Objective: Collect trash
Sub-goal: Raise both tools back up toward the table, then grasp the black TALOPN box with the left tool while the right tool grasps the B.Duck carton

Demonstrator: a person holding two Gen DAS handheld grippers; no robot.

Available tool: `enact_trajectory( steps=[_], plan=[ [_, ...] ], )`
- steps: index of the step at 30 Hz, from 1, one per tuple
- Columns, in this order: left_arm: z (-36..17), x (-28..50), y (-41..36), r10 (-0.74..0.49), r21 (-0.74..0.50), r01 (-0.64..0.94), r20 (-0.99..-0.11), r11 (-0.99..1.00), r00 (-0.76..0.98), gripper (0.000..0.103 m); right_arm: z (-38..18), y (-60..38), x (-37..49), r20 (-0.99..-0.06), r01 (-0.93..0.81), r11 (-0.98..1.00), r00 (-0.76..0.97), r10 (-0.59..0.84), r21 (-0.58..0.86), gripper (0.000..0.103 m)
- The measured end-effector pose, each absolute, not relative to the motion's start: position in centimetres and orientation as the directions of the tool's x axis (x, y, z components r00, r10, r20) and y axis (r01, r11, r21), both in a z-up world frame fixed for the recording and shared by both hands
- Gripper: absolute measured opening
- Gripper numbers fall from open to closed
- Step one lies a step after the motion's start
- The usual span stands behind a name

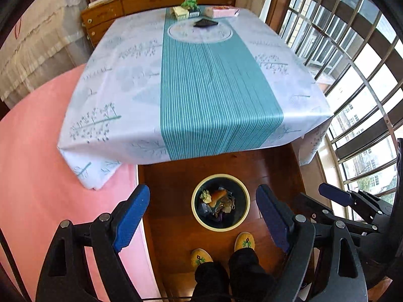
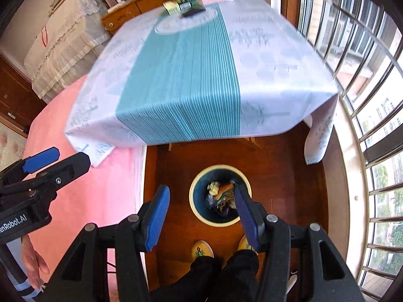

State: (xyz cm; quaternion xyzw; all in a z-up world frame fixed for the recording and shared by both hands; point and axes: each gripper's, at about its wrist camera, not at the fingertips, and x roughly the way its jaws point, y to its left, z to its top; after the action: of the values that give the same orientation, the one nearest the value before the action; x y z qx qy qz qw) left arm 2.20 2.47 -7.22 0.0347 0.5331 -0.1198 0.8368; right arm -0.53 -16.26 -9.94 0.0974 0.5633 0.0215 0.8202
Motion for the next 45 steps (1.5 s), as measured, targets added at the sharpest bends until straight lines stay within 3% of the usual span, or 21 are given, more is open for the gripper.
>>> enact_trajectory(
  steps=[8,20,30,39,45],
  plan=[
    [1.4,1.6,3.9,-0.214,-0.045,0.306,-0.812,0.951,0.543,0.086,-2.0,-15.4,-0.4,-0.863,0.073,0.987,0.498,0.087,0.142,0.054],
    [7.4,6.2,4.3,-0.265,-0.041,0.341,-0.719,0.939,0.642,0.087,4.3,-15.9,3.8,-0.791,0.048,0.996,0.611,0.032,0.078,0.054],
    [5.0,16.2,0.2,-0.212,0.005,0.332,-0.760,0.943,0.614,0.087,2.7,-20.1,16.5,-0.801,0.001,0.996,0.594,0.072,0.090,0.054],
    [-0.3,34.4,-7.1,-0.151,-0.042,0.236,-0.871,0.971,0.467,0.087,-1.9,-26.1,32.9,-0.848,-0.083,0.987,0.506,0.160,0.136,0.054],
    [-6.7,45.8,-10.0,-0.142,-0.077,0.202,-0.934,0.976,0.327,0.087,-6.6,-29.0,41.6,-0.873,-0.133,0.982,0.453,0.182,0.136,0.054]
  ],
)
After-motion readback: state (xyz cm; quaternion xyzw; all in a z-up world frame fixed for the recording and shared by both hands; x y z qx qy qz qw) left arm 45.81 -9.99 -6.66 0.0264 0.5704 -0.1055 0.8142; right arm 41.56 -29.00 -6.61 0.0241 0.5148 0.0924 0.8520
